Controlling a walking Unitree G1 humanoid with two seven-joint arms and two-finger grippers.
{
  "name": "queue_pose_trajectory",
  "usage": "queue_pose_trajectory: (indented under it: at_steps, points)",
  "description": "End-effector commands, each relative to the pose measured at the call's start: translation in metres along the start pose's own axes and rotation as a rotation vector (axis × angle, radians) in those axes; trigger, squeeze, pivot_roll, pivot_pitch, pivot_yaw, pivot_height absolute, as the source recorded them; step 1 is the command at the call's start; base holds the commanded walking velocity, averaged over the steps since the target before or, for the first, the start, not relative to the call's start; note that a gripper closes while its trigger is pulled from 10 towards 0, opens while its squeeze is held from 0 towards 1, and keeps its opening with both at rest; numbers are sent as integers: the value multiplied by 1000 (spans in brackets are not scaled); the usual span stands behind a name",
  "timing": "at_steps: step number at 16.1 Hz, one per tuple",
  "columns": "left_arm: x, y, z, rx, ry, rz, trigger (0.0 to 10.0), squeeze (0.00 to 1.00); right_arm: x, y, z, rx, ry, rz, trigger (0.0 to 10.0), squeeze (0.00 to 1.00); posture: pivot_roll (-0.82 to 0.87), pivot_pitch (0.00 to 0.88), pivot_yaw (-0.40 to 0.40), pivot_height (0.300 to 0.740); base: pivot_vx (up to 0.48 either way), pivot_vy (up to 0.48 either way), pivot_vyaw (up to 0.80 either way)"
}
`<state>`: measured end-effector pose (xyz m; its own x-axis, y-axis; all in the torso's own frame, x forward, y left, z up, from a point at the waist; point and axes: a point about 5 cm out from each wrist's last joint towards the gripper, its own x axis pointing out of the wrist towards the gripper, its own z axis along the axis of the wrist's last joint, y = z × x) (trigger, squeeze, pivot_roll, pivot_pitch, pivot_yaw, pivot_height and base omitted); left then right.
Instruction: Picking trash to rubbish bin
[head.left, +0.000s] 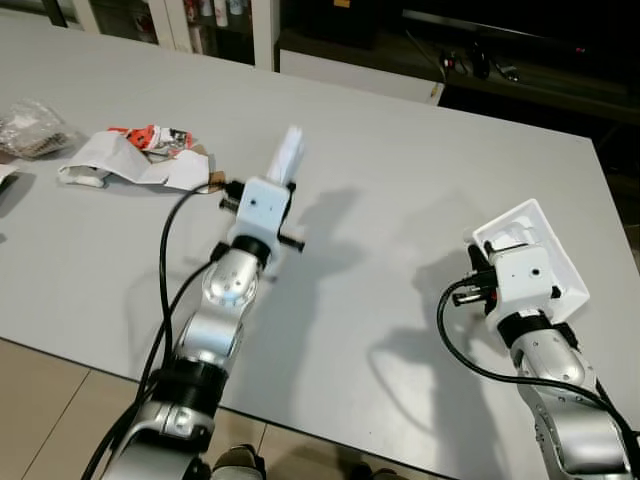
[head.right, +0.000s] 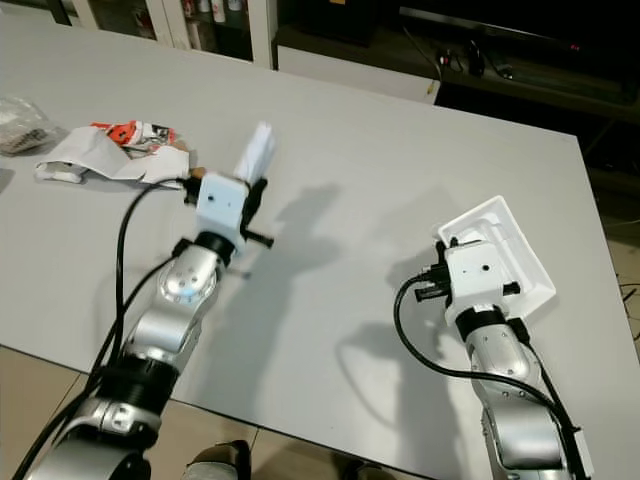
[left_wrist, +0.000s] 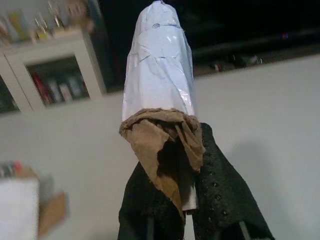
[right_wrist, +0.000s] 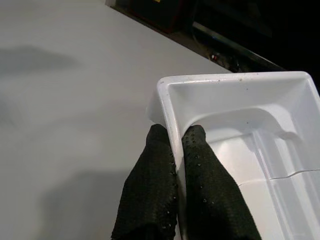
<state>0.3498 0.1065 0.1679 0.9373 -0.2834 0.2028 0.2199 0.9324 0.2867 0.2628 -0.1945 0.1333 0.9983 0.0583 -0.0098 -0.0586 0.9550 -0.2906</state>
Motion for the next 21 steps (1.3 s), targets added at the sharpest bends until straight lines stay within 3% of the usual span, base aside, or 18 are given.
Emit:
queue_pose_trajectory:
  at_steps: [1,3,4,5,6,17,21]
  points:
    - [3,-4,9,23,-42,-4,0,0,-4,-6,3,-13,-8,-37,10000,0,159,67,-64,740,0,0,0]
    - [4,-7,8,22,-29,2,0,0,-6,-3,3,-14,-11,-38,10000,0,152,63,-59,740,0,0,0]
    - [5,-11,6,2,-12,9,1451,0,-7,0,4,-17,-15,-35,10000,0,150,63,-59,740,0,0,800]
    - [6,-13,5,-4,-9,3,3569,0,-7,1,4,-18,-16,-31,10000,0,150,63,-59,740,0,0,800]
    - [6,-15,5,-11,-7,-3,3961,0,-7,2,4,-18,-16,-27,10000,0,148,64,-59,740,0,0,800]
    - [11,-21,4,-49,19,-4,2902,0,-8,4,5,-24,-18,-18,10000,0,142,66,-54,740,0,0,800]
    - [12,-23,4,-61,30,-5,1765,0,-7,3,5,-25,-20,-19,10000,0,143,71,-55,740,0,0,800]
